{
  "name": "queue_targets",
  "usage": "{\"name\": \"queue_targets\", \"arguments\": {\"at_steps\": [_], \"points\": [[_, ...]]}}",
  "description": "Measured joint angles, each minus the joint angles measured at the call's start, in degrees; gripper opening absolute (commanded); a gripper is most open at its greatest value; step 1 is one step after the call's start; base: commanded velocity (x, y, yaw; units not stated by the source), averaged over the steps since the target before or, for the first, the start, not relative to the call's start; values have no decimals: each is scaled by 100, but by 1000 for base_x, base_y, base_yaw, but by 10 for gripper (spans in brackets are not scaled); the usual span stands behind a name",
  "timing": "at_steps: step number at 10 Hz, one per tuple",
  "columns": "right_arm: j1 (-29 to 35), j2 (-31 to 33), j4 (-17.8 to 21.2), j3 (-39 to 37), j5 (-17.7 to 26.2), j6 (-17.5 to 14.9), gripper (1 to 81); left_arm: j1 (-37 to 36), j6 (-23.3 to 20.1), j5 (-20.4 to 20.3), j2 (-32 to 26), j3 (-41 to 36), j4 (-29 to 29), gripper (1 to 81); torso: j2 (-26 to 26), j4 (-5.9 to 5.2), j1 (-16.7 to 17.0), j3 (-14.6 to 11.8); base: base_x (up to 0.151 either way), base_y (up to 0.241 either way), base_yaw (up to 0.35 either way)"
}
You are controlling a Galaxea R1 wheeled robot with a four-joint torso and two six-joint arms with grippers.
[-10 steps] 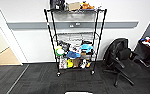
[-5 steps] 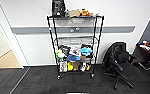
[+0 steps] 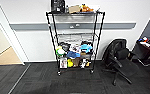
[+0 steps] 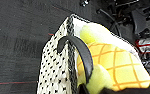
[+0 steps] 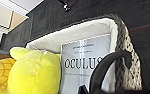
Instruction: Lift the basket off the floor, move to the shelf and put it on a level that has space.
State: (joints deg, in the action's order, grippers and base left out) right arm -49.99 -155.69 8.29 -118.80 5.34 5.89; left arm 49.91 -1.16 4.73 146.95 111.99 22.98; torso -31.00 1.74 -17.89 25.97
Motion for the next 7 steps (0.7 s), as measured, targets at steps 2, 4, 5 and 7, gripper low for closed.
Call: {"name": "queue_targets", "arguments": {"at_steps": [2,4,5,7], "points": [[-2,-5,-2,39,-17,0,10,0,-2,-2,-45,-1,0,10,374,0,243,0,0,0,0],[-35,9,0,50,-16,1,10,15,0,4,-39,-6,0,10,693,0,448,-146,0,0,0],[-48,10,-2,50,-13,4,10,15,0,12,-39,-6,0,10,874,0,564,-312,0,0,0],[-50,10,-2,55,-22,1,10,17,0,-2,-37,-9,0,10,1263,0,824,-673,0,0,0]]}}
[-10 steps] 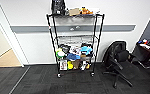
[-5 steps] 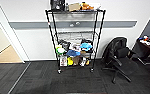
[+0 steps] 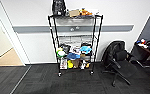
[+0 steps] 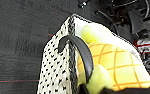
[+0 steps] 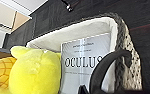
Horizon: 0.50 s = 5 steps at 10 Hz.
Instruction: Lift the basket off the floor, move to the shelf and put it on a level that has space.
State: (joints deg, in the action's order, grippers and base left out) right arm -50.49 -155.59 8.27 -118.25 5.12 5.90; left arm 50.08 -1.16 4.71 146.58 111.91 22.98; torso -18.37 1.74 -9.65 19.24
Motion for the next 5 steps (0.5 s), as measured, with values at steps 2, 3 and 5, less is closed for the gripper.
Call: {"name": "queue_targets", "arguments": {"at_steps": [2,3,5], "points": [[-17,7,0,0,6,0,10,16,0,11,13,0,0,10,311,0,212,-293,0,0,0],[-39,16,0,0,6,0,10,59,-2,-5,24,0,0,10,345,0,252,-332,0,0,0],[-80,33,-2,0,68,7,10,121,0,59,48,0,0,10,367,0,269,-352,0,0,0]]}}
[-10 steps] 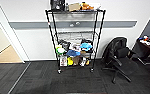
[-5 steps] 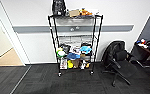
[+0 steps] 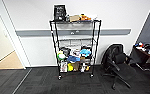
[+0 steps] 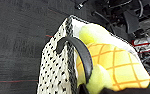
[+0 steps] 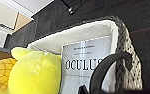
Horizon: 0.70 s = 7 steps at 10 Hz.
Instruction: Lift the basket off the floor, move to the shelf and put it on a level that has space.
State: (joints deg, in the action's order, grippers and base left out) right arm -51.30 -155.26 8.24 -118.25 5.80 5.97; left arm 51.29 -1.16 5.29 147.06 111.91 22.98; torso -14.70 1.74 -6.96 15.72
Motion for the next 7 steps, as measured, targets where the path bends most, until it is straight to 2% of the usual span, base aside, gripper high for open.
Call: {"name": "queue_targets", "arguments": {"at_steps": [2,5,7], "points": [[-11,13,0,0,1,6,10,4,-2,29,11,0,0,10,2,0,2,-48,0,0,0],[-13,13,0,0,-10,6,10,6,-22,22,7,-6,0,10,2,0,11,-295,0,0,0],[-32,13,-1,0,1,6,10,76,-21,46,7,-9,-2,10,2,0,11,-312,0,0,0]]}}
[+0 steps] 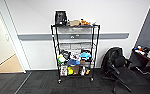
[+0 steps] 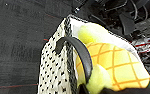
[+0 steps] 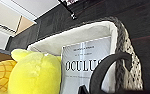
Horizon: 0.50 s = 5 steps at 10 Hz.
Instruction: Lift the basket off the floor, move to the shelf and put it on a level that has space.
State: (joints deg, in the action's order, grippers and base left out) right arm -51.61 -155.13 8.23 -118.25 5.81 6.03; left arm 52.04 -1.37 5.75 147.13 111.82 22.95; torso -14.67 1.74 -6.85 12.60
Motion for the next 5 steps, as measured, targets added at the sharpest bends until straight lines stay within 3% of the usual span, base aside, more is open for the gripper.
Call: {"name": "queue_targets", "arguments": {"at_steps": [5], "points": [[-50,2,-5,0,9,5,10,-17,-1,6,-5,-26,0,10,-2,0,11,-2,127,0,0]]}}
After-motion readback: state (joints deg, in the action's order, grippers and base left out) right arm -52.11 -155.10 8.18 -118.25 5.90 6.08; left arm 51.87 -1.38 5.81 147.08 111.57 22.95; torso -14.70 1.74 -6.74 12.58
